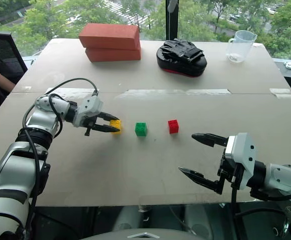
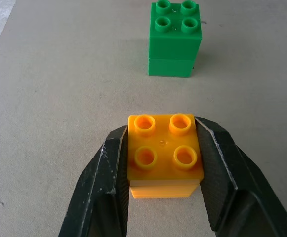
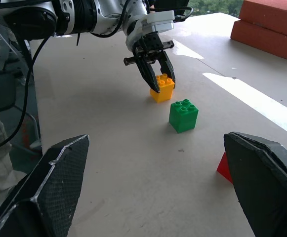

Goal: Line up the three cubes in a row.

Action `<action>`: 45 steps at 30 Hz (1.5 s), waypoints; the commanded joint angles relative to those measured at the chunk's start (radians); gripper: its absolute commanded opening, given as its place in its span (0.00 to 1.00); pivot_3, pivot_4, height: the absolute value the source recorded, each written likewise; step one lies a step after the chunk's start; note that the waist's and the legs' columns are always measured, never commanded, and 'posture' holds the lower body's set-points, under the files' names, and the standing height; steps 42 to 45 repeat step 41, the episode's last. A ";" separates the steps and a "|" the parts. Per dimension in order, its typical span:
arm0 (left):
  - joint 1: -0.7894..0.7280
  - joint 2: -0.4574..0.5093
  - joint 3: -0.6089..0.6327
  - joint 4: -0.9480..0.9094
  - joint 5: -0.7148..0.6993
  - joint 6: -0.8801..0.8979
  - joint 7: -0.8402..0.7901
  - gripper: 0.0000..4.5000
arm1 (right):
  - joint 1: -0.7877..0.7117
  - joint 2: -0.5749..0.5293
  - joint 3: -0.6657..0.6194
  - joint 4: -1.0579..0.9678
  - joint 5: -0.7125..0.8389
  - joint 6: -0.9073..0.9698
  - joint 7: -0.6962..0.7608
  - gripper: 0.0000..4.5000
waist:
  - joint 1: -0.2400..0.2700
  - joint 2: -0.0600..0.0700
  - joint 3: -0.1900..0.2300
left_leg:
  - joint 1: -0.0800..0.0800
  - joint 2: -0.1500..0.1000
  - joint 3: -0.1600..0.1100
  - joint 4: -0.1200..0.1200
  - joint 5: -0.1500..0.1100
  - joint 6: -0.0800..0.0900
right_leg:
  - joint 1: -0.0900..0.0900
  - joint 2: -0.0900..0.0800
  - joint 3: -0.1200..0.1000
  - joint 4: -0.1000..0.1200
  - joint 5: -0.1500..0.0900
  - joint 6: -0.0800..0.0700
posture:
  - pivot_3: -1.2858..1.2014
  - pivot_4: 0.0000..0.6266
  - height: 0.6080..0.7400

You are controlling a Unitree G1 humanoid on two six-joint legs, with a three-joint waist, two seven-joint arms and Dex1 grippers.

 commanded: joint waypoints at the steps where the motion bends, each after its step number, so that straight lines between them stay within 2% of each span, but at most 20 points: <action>1: -0.016 0.030 -0.022 -0.001 -0.029 -0.003 -0.005 0.28 | 0.006 -0.005 -0.032 -0.026 0.008 -0.021 0.002 1.00 | 0.000 0.000 0.000 | 0.000 0.000 0.000 0.000 0.000 0.000 | 0.000 0.000 0.000 0.000 0.000 0.000 | 0.52 0.24 1.00; 12: -0.015 0.050 -0.052 0.018 -0.055 -0.022 -0.005 0.28 | 0.021 -0.007 -0.037 -0.019 0.003 -0.031 0.005 1.00 | -0.001 0.000 0.000 | 0.000 0.000 0.000 0.000 0.000 0.000 | 0.000 0.000 0.000 0.001 0.000 0.000 | 0.52 0.24 1.00; 13: -0.015 0.049 -0.053 0.019 -0.054 -0.025 -0.005 0.51 | 0.023 -0.007 -0.039 -0.019 0.004 -0.031 0.006 1.00 | -0.001 0.000 0.000 | 0.000 0.000 0.000 0.000 0.000 0.000 | 0.000 0.000 0.000 0.001 0.000 0.000 | 0.52 0.24 1.00; 16: -0.013 0.046 -0.029 0.020 -0.066 -0.025 -0.005 0.78 | 0.031 -0.009 -0.046 -0.018 0.005 -0.033 0.009 1.00 | 0.000 0.000 0.000 | 0.000 0.000 0.001 0.000 0.000 0.000 | 0.000 0.000 0.000 0.001 0.000 0.000 | 0.52 0.24 1.00; 17: -0.002 0.060 -0.025 0.001 -0.084 -0.019 -0.005 0.92 | 0.035 -0.010 -0.050 -0.016 0.006 -0.033 0.012 1.00 | 0.000 0.000 0.000 | 0.000 0.000 0.001 0.000 0.000 0.000 | 0.000 0.000 0.000 0.001 0.000 0.000 | 0.52 0.24 1.00; 18: 0.007 0.070 -0.023 -0.013 -0.096 -0.015 -0.005 0.99 | 0.038 -0.011 -0.053 -0.014 0.007 -0.033 0.014 1.00 | 0.000 0.000 0.000 | 0.000 0.000 0.001 0.000 0.000 0.000 | 0.000 0.000 0.000 0.001 0.000 0.000 | 0.52 0.24 1.00; 21: 0.051 0.107 0.015 -0.083 -0.151 0.038 -0.005 0.99 | 0.054 -0.014 -0.068 -0.005 0.014 -0.034 0.031 1.00 | -0.003 0.000 0.000 | 0.000 0.000 0.000 0.000 0.000 0.000 | 0.000 0.000 0.000 0.001 0.000 0.000 | 0.52 0.24 1.00; 22: 0.100 0.133 0.054 -0.156 -0.190 0.086 -0.005 0.99 | 0.066 -0.014 -0.079 0.006 0.012 -0.036 0.042 1.00 | -0.003 0.000 0.000 | 0.000 0.000 0.000 0.000 0.000 0.000 | 0.000 0.000 0.001 0.001 0.000 0.000 | 0.52 0.24 1.00; 25: 0.314 0.209 0.213 -0.471 -0.307 0.280 0.070 0.99 | 0.108 -0.009 -0.122 0.054 -0.010 -0.046 0.062 1.00 | -0.018 0.000 0.000 | 0.001 0.001 0.000 -0.001 0.000 0.000 | 0.000 0.000 0.002 0.001 0.000 0.000 | 0.52 0.24 1.00; 28: 0.589 0.239 0.400 -0.817 -0.416 0.483 0.263 0.99 | 0.149 0.002 -0.157 0.119 -0.055 -0.075 0.082 1.00 | -0.023 0.001 0.000 | 0.001 0.002 0.000 -0.001 0.000 0.000 | 0.000 -0.007 0.002 0.000 0.000 0.000 | 0.52 0.24 1.00; 31: 0.898 0.197 0.624 -1.117 -0.495 0.661 0.478 0.99 | 0.194 0.001 -0.195 0.189 -0.089 -0.104 0.122 1.00 | -0.023 0.001 0.000 | 0.002 0.003 -0.001 -0.001 0.000 0.000 | 0.001 -0.010 0.004 -0.001 -0.002 -0.003 | 0.52 0.24 1.00; 34: 1.142 0.117 0.773 -1.319 -0.536 0.752 0.600 0.99 | 0.227 -0.003 -0.228 0.250 -0.111 -0.128 0.163 1.00 | -0.017 0.001 0.000 | 0.003 0.003 -0.002 -0.002 0.000 0.000 | 0.002 -0.010 0.003 -0.001 -0.002 -0.004 | 0.52 0.24 1.00; 37: 1.327 0.020 0.855 -1.435 -0.532 0.764 0.670 0.99 | 0.251 -0.006 -0.248 0.332 -0.150 -0.158 0.197 1.00 | -0.008 0.002 -0.001 | 0.005 0.004 -0.001 -0.002 -0.001 0.000 | 0.002 -0.012 0.002 -0.001 -0.003 -0.004 | 0.52 0.24 1.00; 40: 1.433 -0.053 0.897 -1.443 -0.520 0.730 0.674 0.99 | 0.270 -0.007 -0.247 0.408 -0.191 -0.213 0.247 1.00 | 0.003 0.002 -0.001 | 0.005 0.004 0.000 -0.001 -0.001 0.000 | 0.002 -0.011 0.001 -0.002 -0.004 -0.002 | 0.52 0.24 1.00; 45: 1.450 -0.067 0.902 -1.437 -0.503 0.713 0.678 0.99 | 0.264 -0.005 -0.245 0.423 -0.196 -0.223 0.252 1.00 | 0.003 0.002 -0.001 | 0.005 0.005 0.000 -0.001 -0.001 -0.001 | 0.002 -0.011 0.001 -0.002 -0.005 -0.001 | 0.52 0.24 1.00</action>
